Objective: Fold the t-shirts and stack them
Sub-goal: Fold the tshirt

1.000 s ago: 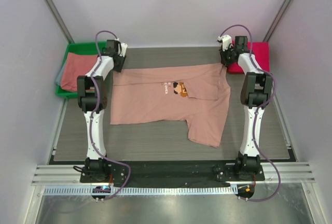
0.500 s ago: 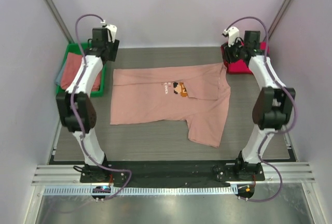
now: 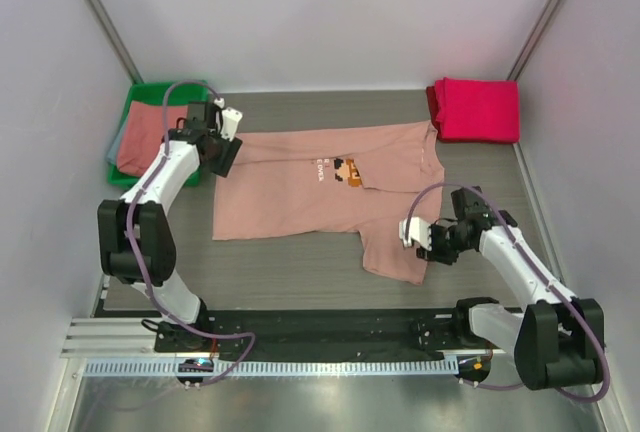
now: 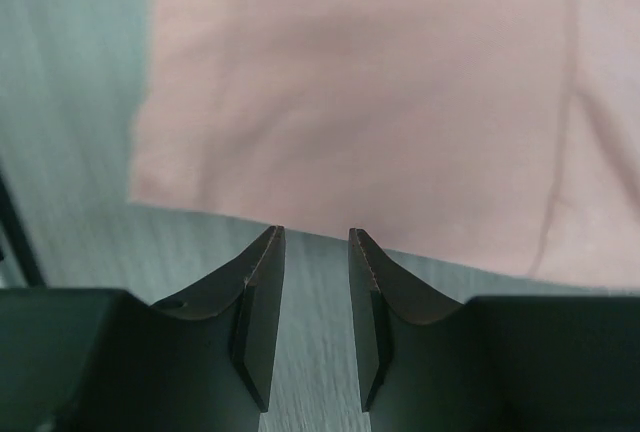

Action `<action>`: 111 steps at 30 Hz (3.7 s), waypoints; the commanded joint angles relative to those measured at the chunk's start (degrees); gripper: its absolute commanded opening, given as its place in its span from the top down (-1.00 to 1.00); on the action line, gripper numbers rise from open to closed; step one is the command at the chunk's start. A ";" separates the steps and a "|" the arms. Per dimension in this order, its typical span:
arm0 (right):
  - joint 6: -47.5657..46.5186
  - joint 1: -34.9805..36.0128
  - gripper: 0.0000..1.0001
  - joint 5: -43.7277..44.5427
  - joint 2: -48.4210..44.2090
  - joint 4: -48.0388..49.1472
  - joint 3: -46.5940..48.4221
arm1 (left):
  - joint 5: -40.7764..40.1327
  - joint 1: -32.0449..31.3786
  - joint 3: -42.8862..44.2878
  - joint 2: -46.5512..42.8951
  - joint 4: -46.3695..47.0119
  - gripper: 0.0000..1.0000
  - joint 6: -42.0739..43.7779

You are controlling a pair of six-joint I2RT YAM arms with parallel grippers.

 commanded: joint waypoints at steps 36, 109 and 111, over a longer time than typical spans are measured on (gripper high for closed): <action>-50.19 5.79 0.44 -4.38 13.09 -23.47 1.76 | -0.64 1.19 -0.37 4.54 -4.15 -0.19 2.72; -12.31 11.33 0.97 7.74 1.31 2.02 2.11 | 17.20 8.57 -14.00 6.20 -16.81 0.16 4.39; -11.95 11.50 0.98 7.83 1.31 2.19 1.93 | 17.28 8.57 -13.83 6.64 -16.37 0.17 4.22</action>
